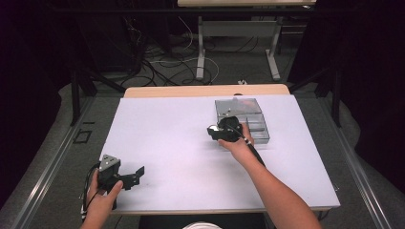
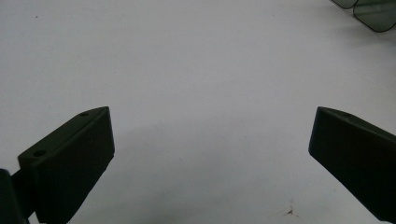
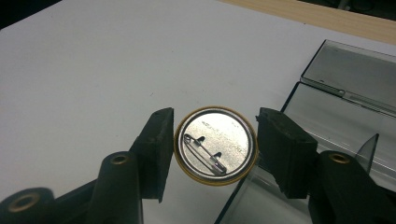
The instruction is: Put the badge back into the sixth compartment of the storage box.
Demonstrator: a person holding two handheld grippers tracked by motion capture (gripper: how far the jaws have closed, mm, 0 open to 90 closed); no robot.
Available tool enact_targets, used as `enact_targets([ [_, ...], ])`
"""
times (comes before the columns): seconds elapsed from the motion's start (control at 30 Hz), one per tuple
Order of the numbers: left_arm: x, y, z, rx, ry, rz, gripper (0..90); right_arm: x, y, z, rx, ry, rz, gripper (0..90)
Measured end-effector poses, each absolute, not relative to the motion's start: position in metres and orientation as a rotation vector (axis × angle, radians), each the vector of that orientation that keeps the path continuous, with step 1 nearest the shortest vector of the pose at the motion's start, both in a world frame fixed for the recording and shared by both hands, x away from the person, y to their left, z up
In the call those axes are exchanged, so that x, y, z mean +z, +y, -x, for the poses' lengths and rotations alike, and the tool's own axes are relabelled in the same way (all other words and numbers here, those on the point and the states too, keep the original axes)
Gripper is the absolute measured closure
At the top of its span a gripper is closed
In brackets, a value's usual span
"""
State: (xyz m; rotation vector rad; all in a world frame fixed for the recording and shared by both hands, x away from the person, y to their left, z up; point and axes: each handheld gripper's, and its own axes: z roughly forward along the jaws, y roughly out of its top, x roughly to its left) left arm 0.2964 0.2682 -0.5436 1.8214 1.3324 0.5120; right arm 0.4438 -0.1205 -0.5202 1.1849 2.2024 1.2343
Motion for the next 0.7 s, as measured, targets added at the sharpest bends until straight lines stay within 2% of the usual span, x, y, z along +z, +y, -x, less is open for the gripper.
enact_targets([
  [0.7, -0.546, 0.267, -0.299, 0.509, 1.337, -1.815, 0.4, -0.518, -0.158, -0.446, 1.201, 2.141, -1.261, 46.5],
])
